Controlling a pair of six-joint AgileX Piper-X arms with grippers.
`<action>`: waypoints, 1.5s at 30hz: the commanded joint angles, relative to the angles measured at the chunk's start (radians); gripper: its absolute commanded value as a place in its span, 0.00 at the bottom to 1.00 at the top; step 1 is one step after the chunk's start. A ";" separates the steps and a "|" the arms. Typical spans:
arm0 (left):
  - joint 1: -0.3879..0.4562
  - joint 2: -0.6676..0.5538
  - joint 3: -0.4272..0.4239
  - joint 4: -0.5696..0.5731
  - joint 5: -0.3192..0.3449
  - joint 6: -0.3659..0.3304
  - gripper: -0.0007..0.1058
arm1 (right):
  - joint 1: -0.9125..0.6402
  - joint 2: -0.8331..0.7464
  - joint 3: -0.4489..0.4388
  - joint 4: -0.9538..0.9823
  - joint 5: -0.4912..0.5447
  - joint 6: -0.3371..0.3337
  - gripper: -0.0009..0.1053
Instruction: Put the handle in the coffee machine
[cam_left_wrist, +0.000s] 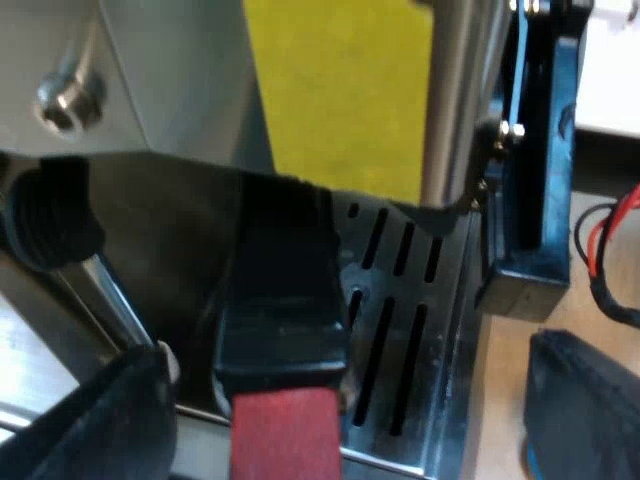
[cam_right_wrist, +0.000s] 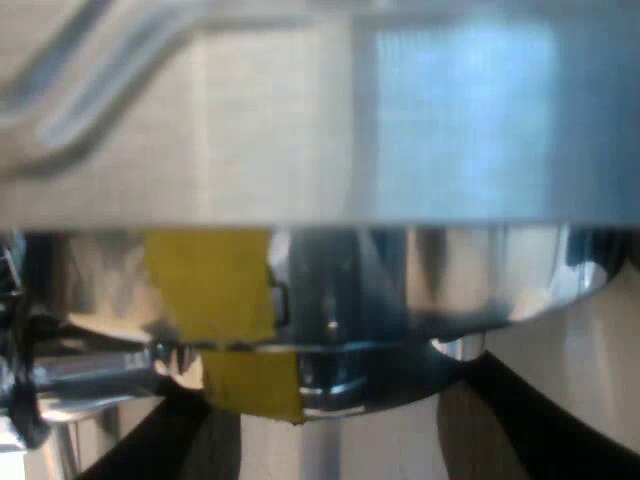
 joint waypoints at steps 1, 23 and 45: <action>-0.002 -0.012 -0.009 -0.015 0.019 0.005 0.69 | -0.004 -0.021 -0.023 -0.071 -0.019 -0.007 0.45; 0.129 -0.062 -0.125 -0.040 0.086 -0.119 0.01 | -0.004 -0.021 -0.023 -0.071 -0.017 -0.007 0.45; -0.022 0.027 -0.125 -0.179 -0.349 -0.172 0.01 | -0.004 -0.021 -0.023 -0.071 -0.017 -0.007 0.45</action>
